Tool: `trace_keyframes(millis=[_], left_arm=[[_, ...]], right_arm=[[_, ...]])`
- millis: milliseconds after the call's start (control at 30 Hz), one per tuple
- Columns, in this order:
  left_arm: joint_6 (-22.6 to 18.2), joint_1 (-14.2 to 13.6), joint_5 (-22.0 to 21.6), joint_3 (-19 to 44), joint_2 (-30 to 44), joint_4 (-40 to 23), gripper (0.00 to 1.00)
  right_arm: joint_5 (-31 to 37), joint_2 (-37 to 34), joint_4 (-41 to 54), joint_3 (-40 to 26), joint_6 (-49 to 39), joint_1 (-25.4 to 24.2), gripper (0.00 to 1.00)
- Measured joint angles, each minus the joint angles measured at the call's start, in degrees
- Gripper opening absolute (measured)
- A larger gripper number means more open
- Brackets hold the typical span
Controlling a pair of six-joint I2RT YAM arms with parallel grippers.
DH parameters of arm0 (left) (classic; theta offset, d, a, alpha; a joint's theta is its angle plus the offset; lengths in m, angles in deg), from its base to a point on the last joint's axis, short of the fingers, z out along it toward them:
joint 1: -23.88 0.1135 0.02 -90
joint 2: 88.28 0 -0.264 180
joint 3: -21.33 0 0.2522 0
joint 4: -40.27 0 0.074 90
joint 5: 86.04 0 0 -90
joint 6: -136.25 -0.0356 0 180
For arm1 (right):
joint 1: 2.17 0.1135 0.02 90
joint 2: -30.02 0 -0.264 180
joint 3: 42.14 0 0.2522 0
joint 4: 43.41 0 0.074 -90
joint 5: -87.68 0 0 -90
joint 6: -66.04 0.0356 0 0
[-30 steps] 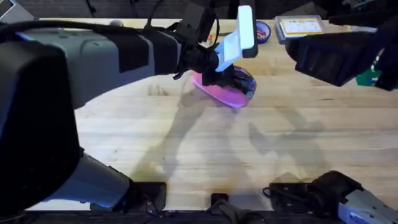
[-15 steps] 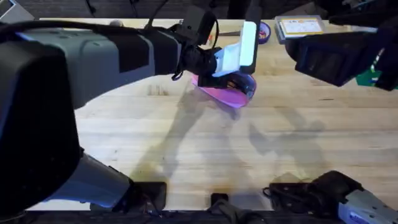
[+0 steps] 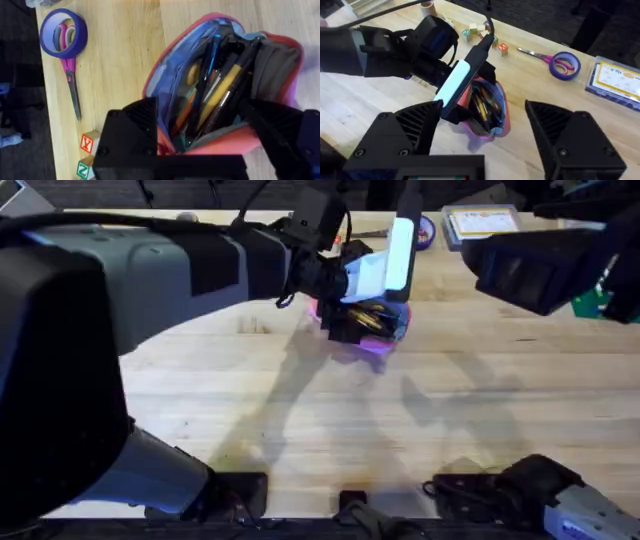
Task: Unzip the bag, pick up the pens from the table one at a time and place them inside, then zip the bag closed.
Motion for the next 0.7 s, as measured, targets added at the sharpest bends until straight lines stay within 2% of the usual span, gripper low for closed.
trace_keyframes(millis=[400,533,700], left_arm=[[0.44,0.0,-0.02,0.13,-0.04,0.13,0.992],[3.19,0.05,-0.2,0.26,-2.17,-0.27,0.992],[7.85,1.21,-0.16,0.64,-8.61,-0.28,0.992]], right_arm=[[0.15,0.01,0.0,0.0,0.0,0.0,0.997],[0.15,0.01,0.01,0.0,0.0,0.0,0.998],[0.15,0.01,0.2,0.0,0.0,0.0,0.998]])
